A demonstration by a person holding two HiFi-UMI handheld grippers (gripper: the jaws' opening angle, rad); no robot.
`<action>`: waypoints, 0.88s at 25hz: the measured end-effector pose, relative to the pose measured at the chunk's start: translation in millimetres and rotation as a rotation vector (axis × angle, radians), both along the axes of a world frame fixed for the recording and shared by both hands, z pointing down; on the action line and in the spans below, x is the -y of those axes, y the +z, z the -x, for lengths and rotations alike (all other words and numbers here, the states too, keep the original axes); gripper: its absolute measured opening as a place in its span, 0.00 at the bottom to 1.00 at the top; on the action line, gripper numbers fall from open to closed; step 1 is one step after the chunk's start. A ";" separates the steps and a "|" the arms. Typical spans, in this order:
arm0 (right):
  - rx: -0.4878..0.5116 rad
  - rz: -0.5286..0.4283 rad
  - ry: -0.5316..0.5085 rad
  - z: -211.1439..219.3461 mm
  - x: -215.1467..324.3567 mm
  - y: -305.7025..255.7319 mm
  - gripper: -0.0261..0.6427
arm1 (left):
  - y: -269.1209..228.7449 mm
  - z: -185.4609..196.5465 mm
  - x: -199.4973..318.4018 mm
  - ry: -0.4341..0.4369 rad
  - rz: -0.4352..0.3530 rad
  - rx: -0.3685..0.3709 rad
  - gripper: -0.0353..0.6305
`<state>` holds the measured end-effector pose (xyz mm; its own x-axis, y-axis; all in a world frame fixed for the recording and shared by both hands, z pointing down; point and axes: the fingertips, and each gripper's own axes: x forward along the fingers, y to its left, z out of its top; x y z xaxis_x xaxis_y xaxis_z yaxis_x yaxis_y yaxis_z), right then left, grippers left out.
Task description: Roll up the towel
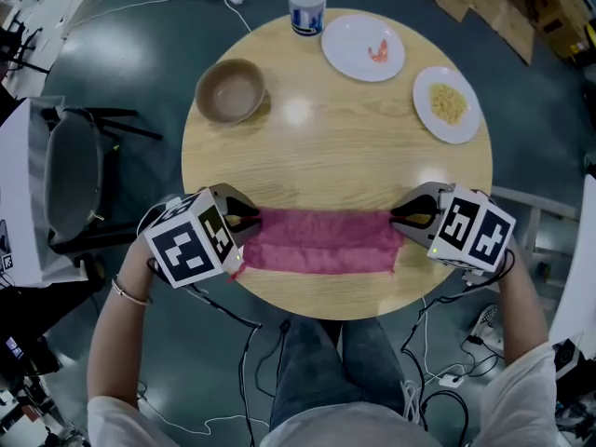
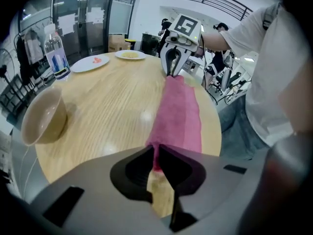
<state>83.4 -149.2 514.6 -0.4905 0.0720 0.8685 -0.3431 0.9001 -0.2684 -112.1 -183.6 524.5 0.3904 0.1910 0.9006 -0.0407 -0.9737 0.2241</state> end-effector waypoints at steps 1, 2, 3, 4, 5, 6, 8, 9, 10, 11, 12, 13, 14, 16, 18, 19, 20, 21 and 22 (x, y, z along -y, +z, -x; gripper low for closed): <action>-0.008 -0.009 -0.009 0.5 -1.4 -0.2 0.12 | 0.1 -0.1 0.0 0.006 -0.029 -0.003 0.11; -0.018 -0.019 -0.018 1.0 -2.5 -0.2 0.13 | 0.0 -0.4 0.2 0.010 -0.059 -0.007 0.12; -0.027 -0.029 -0.026 1.4 -3.3 0.0 0.13 | -0.2 -0.7 0.6 0.013 -0.088 -0.011 0.12; -0.036 -0.038 -0.033 1.6 -3.9 0.3 0.14 | -0.4 -0.9 1.1 0.014 -0.115 -0.014 0.13; -0.044 -0.045 -0.040 1.6 -4.4 0.6 0.14 | -0.6 -1.2 1.8 0.014 -0.139 -0.016 0.14; -0.054 -0.053 -0.047 1.1 -4.8 0.9 0.15 | -0.7 -1.4 2.4 0.013 -0.159 -0.017 0.15; -0.079 -0.071 -0.061 -1.0 -4.8 1.6 0.16 | -0.6 -1.3 3.5 0.008 -0.180 -0.016 0.17; -0.091 -0.079 -0.065 -1.9 -4.3 1.7 0.17 | -0.3 -1.1 4.0 0.002 -0.182 -0.014 0.17; -0.100 -0.087 -0.063 -2.5 -3.5 1.9 0.17 | 0.1 -0.9 4.2 -0.006 -0.177 -0.012 0.18; -0.106 -0.095 -0.056 -2.6 -2.3 2.4 0.16 | 0.7 -0.8 4.0 -0.014 -0.167 -0.008 0.18; -0.109 -0.101 -0.048 -2.3 -1.0 3.0 0.13 | 1.3 -0.9 3.2 -0.021 -0.152 -0.003 0.17; -0.110 -0.105 -0.039 -2.0 0.2 3.4 0.12 | 1.9 -1.3 2.1 -0.027 -0.135 0.002 0.15; -0.109 -0.104 -0.030 -1.6 1.1 3.7 0.11 | 2.5 -1.7 1.1 -0.030 -0.117 0.006 0.13; -0.099 -0.099 -0.011 -0.5 1.8 4.1 0.10 | 3.1 -2.2 0.3 -0.035 -0.088 0.012 0.11; -0.103 -0.105 -0.005 -0.9 2.1 4.2 0.09 | 3.3 -2.1 -0.2 -0.036 -0.067 0.016 0.11; -0.108 -0.111 -0.005 -1.5 1.9 4.2 0.09 | 3.3 -2.1 -0.8 -0.033 -0.062 0.017 0.10; -0.112 -0.116 -0.005 -1.9 1.5 4.2 0.08 | 3.1 -2.1 -1.5 -0.028 -0.062 0.017 0.09; -0.113 -0.121 -0.003 -2.3 0.9 4.1 0.08 | 2.7 -2.1 -2.1 -0.021 -0.068 0.016 0.09; -0.110 -0.128 0.001 -2.4 0.7 3.5 0.08 | 2.0 -2.2 -2.2 -0.018 -0.082 0.013 0.08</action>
<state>85.8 -150.0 518.0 -0.3917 -0.0435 0.9191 -0.3654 0.9241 -0.1120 -110.0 -181.3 526.5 0.3816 0.1098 0.9178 -0.0603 -0.9878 0.1433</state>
